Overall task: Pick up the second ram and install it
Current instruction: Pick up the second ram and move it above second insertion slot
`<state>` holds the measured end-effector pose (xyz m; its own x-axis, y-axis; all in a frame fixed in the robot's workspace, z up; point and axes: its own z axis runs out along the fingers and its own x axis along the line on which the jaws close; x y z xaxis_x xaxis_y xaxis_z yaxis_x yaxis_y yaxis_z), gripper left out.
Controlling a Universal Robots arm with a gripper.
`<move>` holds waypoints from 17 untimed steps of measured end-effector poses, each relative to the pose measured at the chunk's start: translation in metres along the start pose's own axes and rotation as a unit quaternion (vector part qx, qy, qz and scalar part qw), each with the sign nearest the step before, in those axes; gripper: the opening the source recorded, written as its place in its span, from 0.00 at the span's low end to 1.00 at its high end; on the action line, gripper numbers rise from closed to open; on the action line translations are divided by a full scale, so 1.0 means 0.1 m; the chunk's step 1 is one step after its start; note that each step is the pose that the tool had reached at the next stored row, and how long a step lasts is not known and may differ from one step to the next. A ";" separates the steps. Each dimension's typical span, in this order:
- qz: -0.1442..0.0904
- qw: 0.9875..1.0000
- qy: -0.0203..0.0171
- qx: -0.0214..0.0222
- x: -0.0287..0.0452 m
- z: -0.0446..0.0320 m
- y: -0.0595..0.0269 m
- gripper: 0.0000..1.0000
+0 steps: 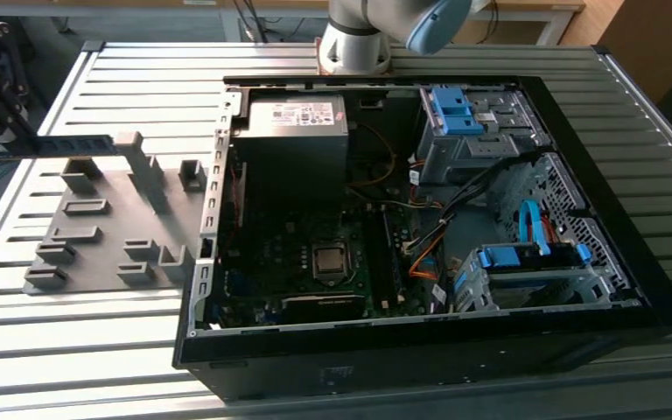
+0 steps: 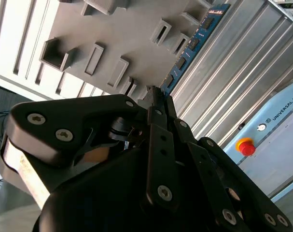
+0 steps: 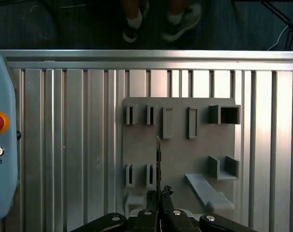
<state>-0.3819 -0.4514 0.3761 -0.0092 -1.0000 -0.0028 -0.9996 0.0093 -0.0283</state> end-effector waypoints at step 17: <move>0.000 1.000 0.000 0.000 -0.001 0.002 -0.079 0.14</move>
<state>-0.3740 -0.4513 0.3761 -0.0092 -1.0000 -0.0028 -0.9996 0.0093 -0.0284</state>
